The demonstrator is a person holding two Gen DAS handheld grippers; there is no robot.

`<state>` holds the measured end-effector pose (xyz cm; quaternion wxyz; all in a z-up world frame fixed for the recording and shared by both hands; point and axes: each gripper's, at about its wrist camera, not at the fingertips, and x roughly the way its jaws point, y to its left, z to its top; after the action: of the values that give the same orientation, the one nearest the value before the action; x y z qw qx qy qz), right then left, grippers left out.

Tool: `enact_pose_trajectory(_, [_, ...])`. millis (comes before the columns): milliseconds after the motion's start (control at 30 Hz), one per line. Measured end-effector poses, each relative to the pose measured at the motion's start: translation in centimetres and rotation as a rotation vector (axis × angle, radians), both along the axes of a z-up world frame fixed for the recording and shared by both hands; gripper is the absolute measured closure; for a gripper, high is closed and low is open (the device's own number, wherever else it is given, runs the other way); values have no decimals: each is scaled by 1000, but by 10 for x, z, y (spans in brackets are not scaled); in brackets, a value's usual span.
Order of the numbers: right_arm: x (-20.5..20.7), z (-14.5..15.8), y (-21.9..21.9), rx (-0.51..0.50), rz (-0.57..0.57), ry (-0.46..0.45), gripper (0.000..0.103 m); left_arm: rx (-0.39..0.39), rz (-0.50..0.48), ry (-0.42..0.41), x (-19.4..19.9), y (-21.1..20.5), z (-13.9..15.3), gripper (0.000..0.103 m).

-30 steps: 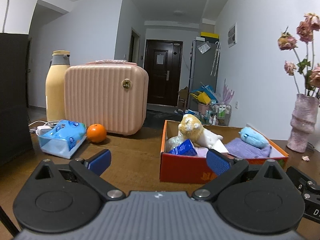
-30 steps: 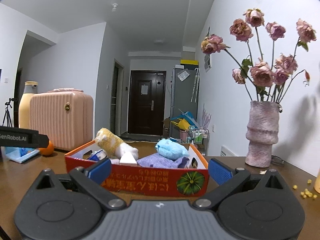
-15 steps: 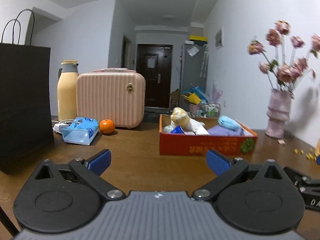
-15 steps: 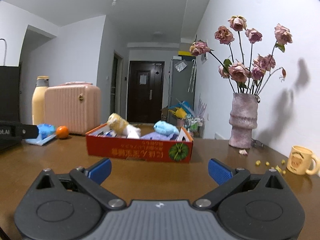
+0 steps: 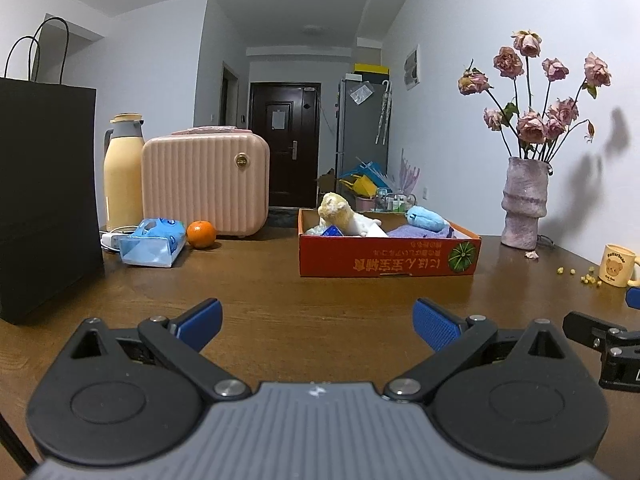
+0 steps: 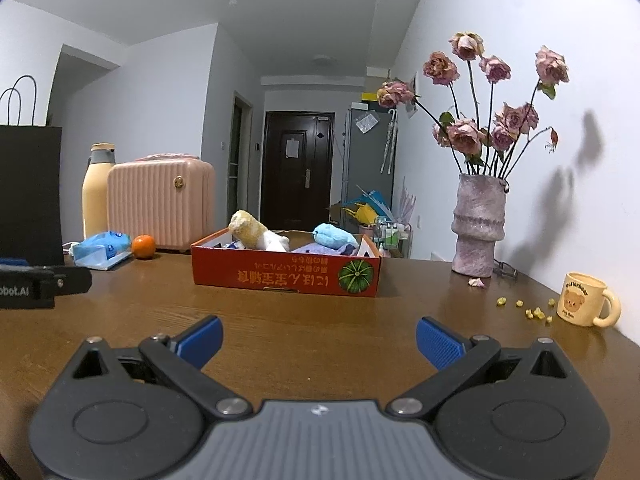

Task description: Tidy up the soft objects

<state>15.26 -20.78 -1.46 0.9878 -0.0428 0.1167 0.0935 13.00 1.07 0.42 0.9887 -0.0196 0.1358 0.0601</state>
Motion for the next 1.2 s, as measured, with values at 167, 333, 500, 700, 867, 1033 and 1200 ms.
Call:
enact_pose_trajectory(167, [-2, 0, -2, 6, -2, -5, 0, 8, -5, 0, -2, -3, 0, 0])
enact_pose_trajectory(333, [-3, 1, -3, 15, -4, -9, 0, 16, -7, 2, -2, -6, -1, 0])
enact_pose_trajectory(500, [-4, 2, -4, 20, -3, -13, 0, 20, -11, 1, -3, -7, -2, 0])
enact_pose_trajectory(700, [-4, 2, -3, 20, -2, -14, 0, 22, -13, -1, -5, -7, -2, 0])
enact_pose_trajectory(867, [-4, 2, -3, 19, -2, -14, 0, 23, -13, -1, -5, -7, -2, 0])
enact_pose_trajectory(1033, [-4, 2, -3, 19, -1, -14, 0, 25, -16, -4, -5, -8, -2, 0])
enact_pose_trajectory(1200, [-4, 3, -2, 19, -1, -15, 0, 27, -17, -6, -5, -9, -2, 0])
